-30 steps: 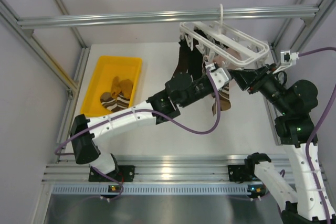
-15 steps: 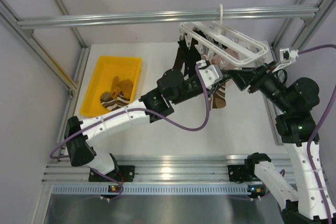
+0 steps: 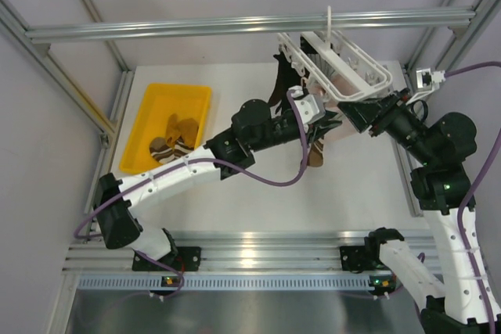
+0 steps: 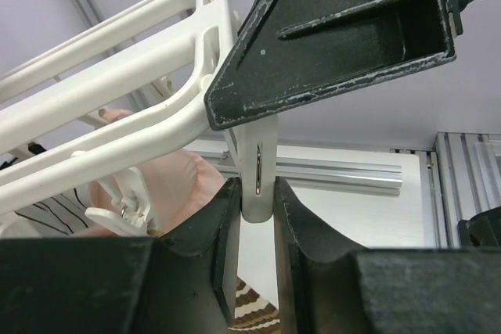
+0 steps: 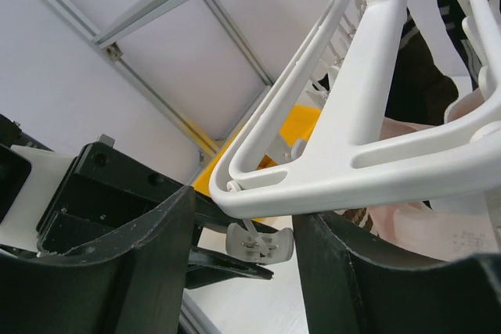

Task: Clip the socks to the hanger
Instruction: Open the clamp at the hanger.

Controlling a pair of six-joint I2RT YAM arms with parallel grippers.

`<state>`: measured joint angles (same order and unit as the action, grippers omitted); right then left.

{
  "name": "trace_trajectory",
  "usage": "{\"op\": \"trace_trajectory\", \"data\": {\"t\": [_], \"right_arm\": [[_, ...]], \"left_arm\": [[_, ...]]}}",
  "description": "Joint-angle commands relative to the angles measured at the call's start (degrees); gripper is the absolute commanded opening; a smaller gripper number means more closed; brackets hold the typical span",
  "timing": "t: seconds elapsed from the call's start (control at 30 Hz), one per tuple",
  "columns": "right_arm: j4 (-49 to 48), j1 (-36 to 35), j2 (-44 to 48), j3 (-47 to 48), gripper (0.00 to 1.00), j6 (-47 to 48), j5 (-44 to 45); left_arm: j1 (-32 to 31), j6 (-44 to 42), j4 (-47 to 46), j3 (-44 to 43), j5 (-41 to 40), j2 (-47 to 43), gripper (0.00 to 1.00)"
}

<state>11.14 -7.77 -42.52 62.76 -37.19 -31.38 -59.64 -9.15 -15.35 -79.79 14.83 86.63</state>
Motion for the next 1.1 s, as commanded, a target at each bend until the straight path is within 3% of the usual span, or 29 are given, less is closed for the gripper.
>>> {"op": "trace_trajectory", "data": {"t": [0.0, 0.23, 0.8, 0.93, 1.07], "right_arm": [[-0.2, -0.8, 0.6, 2.9, 0.52, 1.7, -0.1], [3.1, -0.8, 0.9, 1.9, 0.62, 2.2, 0.4], [2.1, -0.9, 2.4, -1.9, 0.6, 0.4, -0.9], [1.2, -0.9, 2.0, -2.4, 0.55, -0.2, -0.9], [0.5, -0.8, 1.5, -2.6, 0.4, -0.7, -0.5]], "left_arm": [[0.9, 2.5, -1.7, 0.8, 2.0, -2.8, 0.0], [1.0, 1.7, -2.2, 1.6, 1.5, -3.3, 0.0], [1.0, 2.6, -3.9, 2.3, 2.4, -3.7, 0.0], [0.9, 2.6, -4.0, 2.4, 2.8, -3.7, 0.0], [1.0, 2.0, -4.0, 2.9, 3.3, -4.2, 0.0]]}}
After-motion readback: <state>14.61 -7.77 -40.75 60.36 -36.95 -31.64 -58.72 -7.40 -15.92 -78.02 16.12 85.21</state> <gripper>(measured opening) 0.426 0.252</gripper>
